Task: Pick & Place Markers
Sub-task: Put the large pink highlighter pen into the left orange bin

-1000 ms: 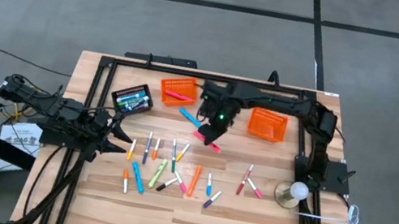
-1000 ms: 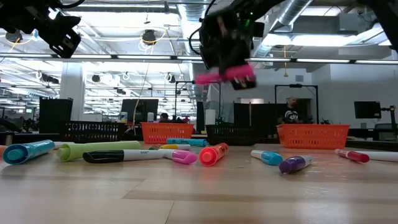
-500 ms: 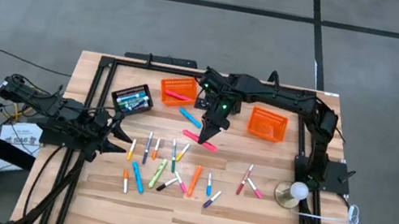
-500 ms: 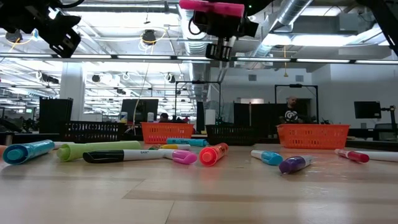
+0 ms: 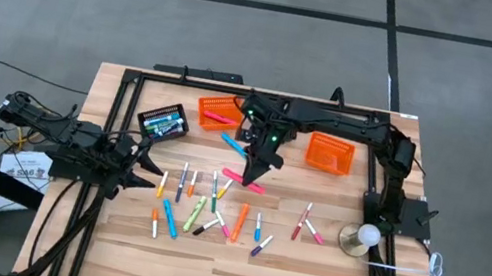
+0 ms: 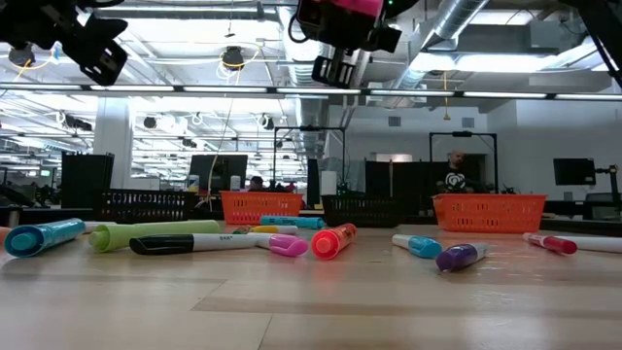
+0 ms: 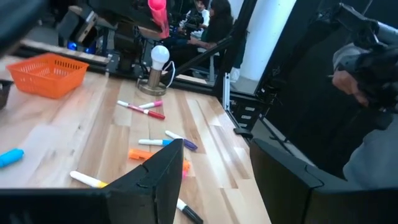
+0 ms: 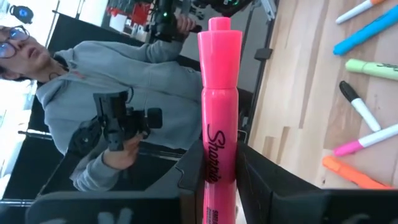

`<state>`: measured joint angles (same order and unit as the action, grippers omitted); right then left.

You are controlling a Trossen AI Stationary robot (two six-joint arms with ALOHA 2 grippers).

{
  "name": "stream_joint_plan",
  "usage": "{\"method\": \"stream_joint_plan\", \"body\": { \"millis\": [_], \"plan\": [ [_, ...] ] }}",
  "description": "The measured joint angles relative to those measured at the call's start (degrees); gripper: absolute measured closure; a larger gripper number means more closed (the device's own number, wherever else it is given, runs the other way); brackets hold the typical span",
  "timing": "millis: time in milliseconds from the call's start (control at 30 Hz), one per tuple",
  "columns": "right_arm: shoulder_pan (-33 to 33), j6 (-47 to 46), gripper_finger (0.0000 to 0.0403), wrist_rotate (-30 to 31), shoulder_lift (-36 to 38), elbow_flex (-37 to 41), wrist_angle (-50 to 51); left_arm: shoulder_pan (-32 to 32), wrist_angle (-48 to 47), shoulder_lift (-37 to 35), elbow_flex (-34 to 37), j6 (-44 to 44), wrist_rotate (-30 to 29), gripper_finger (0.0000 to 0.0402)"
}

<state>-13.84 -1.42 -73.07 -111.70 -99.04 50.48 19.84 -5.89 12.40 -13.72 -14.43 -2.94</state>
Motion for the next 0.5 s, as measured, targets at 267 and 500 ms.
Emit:
{"method": "stream_joint_plan", "body": {
  "millis": [267,500],
  "plan": [
    [0.36,1.95,0.0344,3.96,0.0,0.0,-1.86,0.0,1.91,0.0,0.0,5.74,0.0,0.0216],
    [0.32,1.91,0.0344,13.85,-0.02,0.0,-8.69,0.02,2.37,-0.02,0.0,5.75,0.0,0.0216]
  ]
}}
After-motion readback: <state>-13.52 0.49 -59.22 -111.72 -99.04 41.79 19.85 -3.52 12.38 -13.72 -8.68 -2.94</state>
